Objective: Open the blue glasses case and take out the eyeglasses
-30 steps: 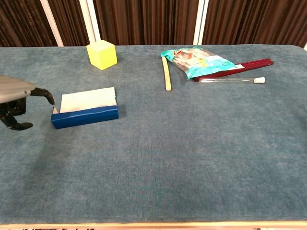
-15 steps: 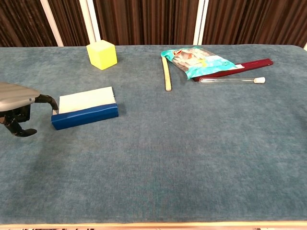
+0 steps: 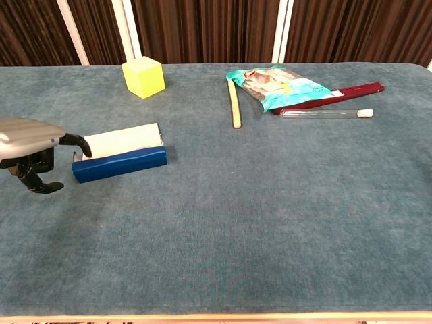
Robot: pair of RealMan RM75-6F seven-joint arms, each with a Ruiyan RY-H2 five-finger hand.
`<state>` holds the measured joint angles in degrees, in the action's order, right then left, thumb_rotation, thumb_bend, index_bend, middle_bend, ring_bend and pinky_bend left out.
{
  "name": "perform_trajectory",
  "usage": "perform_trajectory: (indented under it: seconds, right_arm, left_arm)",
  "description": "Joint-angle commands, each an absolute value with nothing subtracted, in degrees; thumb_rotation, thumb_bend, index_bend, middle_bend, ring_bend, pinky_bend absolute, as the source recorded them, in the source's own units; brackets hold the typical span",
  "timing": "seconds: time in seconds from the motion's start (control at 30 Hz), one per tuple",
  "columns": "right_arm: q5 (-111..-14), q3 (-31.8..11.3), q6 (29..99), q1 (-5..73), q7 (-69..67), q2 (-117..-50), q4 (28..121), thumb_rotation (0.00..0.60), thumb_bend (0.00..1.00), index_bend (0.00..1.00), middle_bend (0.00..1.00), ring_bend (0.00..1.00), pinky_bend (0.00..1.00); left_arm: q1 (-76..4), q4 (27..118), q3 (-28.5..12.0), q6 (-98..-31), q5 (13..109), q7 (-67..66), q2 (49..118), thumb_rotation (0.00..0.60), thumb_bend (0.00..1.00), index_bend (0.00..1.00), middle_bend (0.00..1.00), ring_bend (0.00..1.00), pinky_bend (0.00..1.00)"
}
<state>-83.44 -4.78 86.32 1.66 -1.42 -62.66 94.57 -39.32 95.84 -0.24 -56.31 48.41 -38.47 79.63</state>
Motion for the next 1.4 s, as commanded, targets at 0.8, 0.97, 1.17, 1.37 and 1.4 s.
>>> perform_trajectory:
  seconds: [0.8,0.97,1.17,1.37,1.4]
  right_arm:
    - [-83.5,-4.9,86.4,1.8,-1.4,-62.9,94.4,0.600,0.17,0.00,0.00,0.00,0.18]
    - [-83.6,-4.9,86.4,1.8,-1.7,-62.8,94.3,0.600,0.17,0.00,0.00,0.00,0.18]
    - [-83.7,-4.9,86.3,1.8,-1.9,-62.8,94.4,0.600,0.17,0.00,0.00,0.00,0.18]
    - [-83.5,-4.9,86.0,1.9,-2.0,-62.7,94.4,0.600,0.17,0.00,0.00,0.00,0.18]
    - [-83.5,-4.9,86.0,1.9,-2.0,-62.7,94.4,0.600,0.17,0.00,0.00,0.00,0.18]
  left_arm:
    - [-44.6,109.8,2.6,-53.3,48.2,-44.4,78.8,0.600,0.34,0.23,1.00,0.95,0.98]
    - [-45.5,110.2,-0.5,-56.1,47.8,-43.3,81.9,0.600,0.34,0.18,1.00,0.95,0.98]
    - [-45.9,110.2,-3.9,-58.0,46.6,-39.9,81.5,0.600,0.34,0.15,1.00,0.95,0.98]
    - [-48.0,106.9,-5.4,-57.3,39.6,-40.4,80.4,0.600,0.33,0.10,1.00,0.95,0.98]
    - [-48.7,106.1,-5.4,-57.0,37.8,-41.2,80.4,0.600,0.33,0.10,1.00,0.95,0.98]
